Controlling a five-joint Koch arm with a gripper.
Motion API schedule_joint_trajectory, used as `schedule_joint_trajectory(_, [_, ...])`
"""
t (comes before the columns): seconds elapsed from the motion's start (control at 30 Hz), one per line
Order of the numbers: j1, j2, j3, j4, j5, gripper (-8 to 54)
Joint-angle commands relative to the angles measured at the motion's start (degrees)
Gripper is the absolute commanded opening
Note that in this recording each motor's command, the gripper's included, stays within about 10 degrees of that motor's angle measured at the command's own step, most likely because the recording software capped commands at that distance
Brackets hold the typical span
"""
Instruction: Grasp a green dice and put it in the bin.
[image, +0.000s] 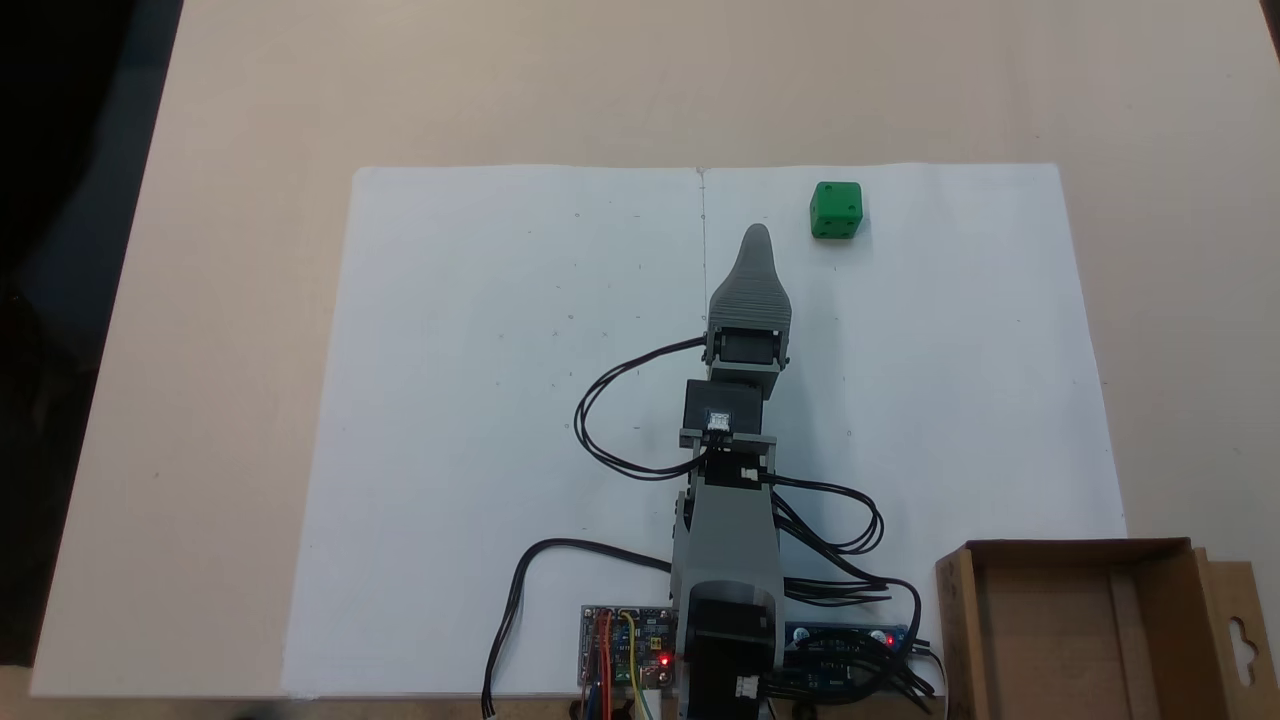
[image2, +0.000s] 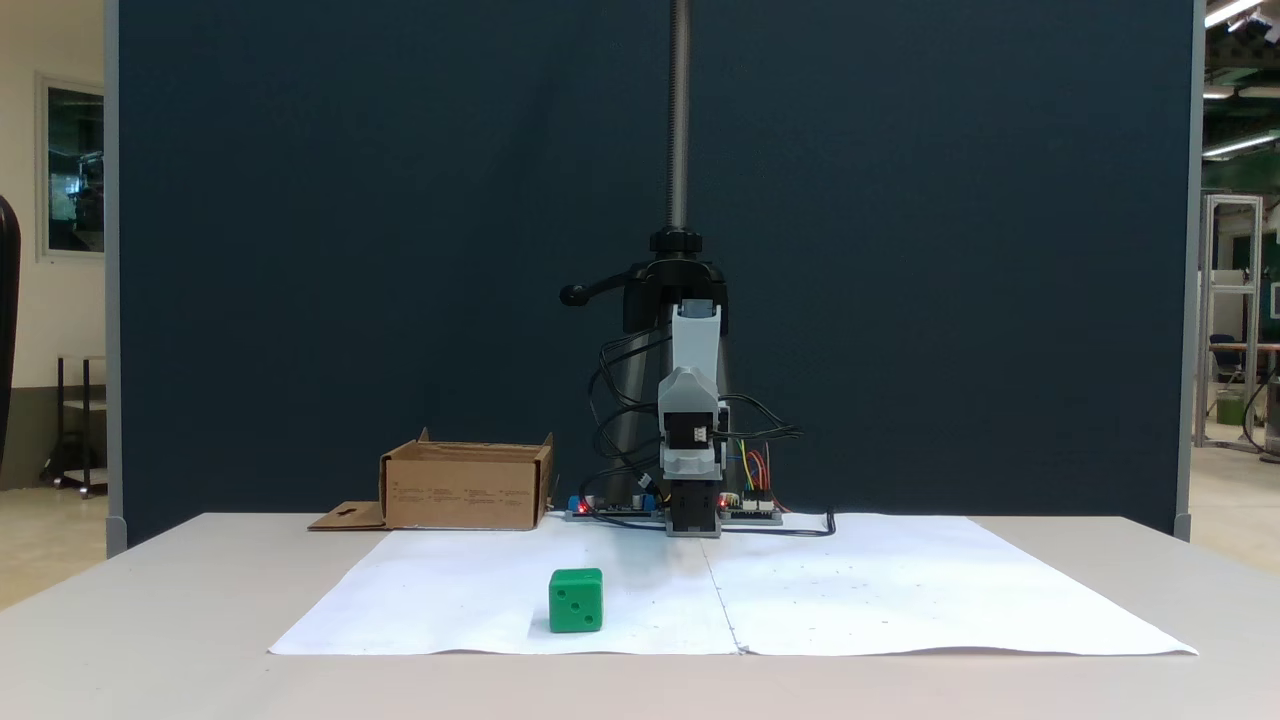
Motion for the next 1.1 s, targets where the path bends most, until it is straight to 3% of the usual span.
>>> schedule_joint_trajectory(0.0, [-3.43,6.06,3.78,-2.81,0.26,45.2])
schedule_joint_trajectory(1.07, [-3.16,6.15,3.78,-0.70,0.44,45.3])
